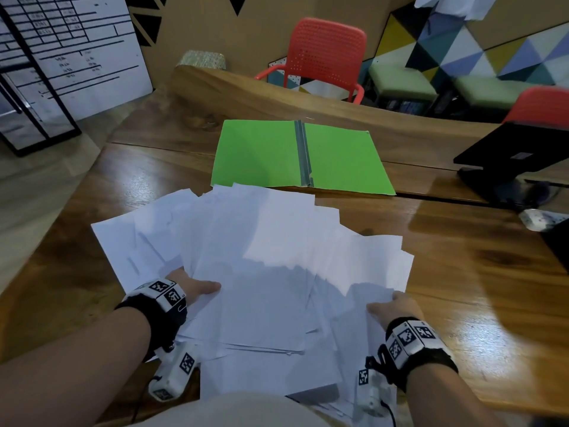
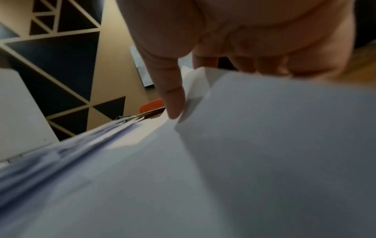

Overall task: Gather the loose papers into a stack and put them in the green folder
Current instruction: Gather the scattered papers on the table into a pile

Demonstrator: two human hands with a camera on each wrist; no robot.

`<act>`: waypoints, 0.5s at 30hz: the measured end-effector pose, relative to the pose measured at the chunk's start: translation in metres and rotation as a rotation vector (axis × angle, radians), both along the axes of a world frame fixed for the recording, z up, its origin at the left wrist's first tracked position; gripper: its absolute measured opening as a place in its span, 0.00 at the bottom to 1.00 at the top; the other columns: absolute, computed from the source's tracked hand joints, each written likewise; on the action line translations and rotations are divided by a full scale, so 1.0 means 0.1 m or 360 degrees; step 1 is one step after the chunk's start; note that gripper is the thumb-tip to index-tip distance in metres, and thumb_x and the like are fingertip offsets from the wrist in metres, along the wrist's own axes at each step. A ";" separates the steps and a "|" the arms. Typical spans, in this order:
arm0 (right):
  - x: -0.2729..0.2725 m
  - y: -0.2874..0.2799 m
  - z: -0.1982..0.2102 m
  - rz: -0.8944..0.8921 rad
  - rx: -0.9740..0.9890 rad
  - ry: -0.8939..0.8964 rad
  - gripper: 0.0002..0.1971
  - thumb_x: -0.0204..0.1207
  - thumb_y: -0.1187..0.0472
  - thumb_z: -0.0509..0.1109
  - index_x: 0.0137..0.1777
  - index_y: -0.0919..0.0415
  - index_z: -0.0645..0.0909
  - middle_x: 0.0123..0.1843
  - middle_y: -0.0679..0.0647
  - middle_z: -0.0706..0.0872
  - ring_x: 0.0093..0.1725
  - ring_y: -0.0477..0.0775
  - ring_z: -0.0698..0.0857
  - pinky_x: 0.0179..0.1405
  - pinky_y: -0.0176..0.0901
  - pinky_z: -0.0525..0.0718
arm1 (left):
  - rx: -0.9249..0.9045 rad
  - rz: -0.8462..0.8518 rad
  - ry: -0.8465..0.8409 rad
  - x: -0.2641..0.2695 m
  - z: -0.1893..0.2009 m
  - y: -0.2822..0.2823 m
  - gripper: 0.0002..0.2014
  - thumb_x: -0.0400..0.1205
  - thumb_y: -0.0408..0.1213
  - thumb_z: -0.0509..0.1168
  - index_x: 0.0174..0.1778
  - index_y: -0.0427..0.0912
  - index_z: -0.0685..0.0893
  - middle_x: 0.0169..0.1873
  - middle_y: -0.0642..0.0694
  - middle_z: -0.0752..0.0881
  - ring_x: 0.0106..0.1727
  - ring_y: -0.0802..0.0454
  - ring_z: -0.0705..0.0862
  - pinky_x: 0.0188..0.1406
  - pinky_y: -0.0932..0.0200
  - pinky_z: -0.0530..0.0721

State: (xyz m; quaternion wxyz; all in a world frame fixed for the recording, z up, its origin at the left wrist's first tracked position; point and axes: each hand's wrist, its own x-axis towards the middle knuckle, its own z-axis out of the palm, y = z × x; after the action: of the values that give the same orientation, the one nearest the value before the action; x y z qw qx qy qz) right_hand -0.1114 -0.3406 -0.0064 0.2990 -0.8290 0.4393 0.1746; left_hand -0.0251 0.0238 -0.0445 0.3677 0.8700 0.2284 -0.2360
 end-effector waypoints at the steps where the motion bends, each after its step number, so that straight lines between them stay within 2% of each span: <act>1: 0.01 0.02 0.00 0.0026 0.0047 -0.0045 0.21 0.69 0.61 0.70 0.63 0.66 0.79 0.51 0.60 0.83 0.49 0.61 0.83 0.43 0.44 0.81 | 0.0013 -0.0010 0.0017 -0.01 0.06 -0.02 0.52 0.50 0.60 0.78 0.68 0.36 0.76 0.64 0.35 0.83 0.62 0.35 0.82 0.65 0.40 0.80; 4: 0.02 0.07 0.04 -0.0018 0.0103 -0.0209 0.21 0.71 0.64 0.68 0.65 0.64 0.78 0.52 0.59 0.84 0.42 0.58 0.82 0.35 0.39 0.79 | 0.0049 -0.0033 0.0086 -0.02 0.13 -0.04 0.49 0.57 0.57 0.78 0.71 0.35 0.73 0.68 0.35 0.80 0.66 0.35 0.79 0.68 0.42 0.77; 5: 0.01 0.08 0.04 -0.0094 0.0077 -0.0329 0.21 0.72 0.65 0.67 0.66 0.63 0.77 0.53 0.60 0.85 0.42 0.57 0.82 0.38 0.39 0.80 | 0.0060 -0.0042 0.0101 -0.02 0.15 -0.06 0.48 0.59 0.56 0.78 0.72 0.35 0.72 0.68 0.35 0.80 0.66 0.35 0.79 0.68 0.43 0.76; 7: -0.01 0.07 0.07 -0.0279 -0.0002 -0.0537 0.22 0.75 0.65 0.66 0.70 0.59 0.74 0.54 0.63 0.84 0.47 0.61 0.82 0.46 0.45 0.81 | 0.0058 -0.0035 0.0111 -0.02 0.15 -0.06 0.46 0.62 0.53 0.78 0.72 0.35 0.71 0.69 0.35 0.79 0.67 0.35 0.79 0.69 0.44 0.76; 9: -0.01 0.06 0.12 -0.0541 0.0102 -0.0617 0.29 0.73 0.66 0.69 0.74 0.56 0.66 0.56 0.66 0.82 0.52 0.66 0.84 0.46 0.49 0.81 | 0.0061 -0.0027 0.0125 -0.01 0.15 -0.06 0.46 0.63 0.52 0.78 0.73 0.35 0.70 0.70 0.35 0.78 0.68 0.35 0.78 0.70 0.44 0.75; 11: 0.01 0.06 0.15 -0.0588 0.0233 -0.0448 0.34 0.69 0.65 0.75 0.74 0.63 0.66 0.60 0.68 0.82 0.56 0.68 0.84 0.50 0.51 0.83 | 0.0031 -0.0036 0.0130 -0.01 0.14 -0.05 0.47 0.61 0.53 0.78 0.73 0.35 0.71 0.69 0.35 0.79 0.67 0.35 0.78 0.70 0.43 0.75; 13: 0.00 0.07 0.20 -0.0295 0.0247 -0.0082 0.29 0.71 0.61 0.74 0.70 0.70 0.71 0.66 0.67 0.81 0.62 0.67 0.82 0.59 0.52 0.82 | -0.0006 -0.0045 0.0121 -0.01 0.13 -0.05 0.47 0.60 0.54 0.78 0.72 0.36 0.72 0.68 0.35 0.80 0.66 0.36 0.79 0.69 0.42 0.76; 15: 0.01 0.01 0.26 -0.0120 0.0137 0.0007 0.26 0.75 0.60 0.70 0.70 0.73 0.72 0.68 0.67 0.80 0.65 0.66 0.81 0.55 0.46 0.80 | -0.0001 -0.0035 0.0111 -0.02 0.12 -0.04 0.49 0.59 0.55 0.78 0.73 0.36 0.72 0.69 0.35 0.79 0.67 0.36 0.79 0.70 0.42 0.76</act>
State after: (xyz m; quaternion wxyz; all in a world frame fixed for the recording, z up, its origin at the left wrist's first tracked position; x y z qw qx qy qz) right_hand -0.1103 -0.3395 0.0194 0.3398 -0.7978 0.4630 0.1836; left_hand -0.0266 0.0196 -0.0328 0.3571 0.8636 0.2316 -0.2703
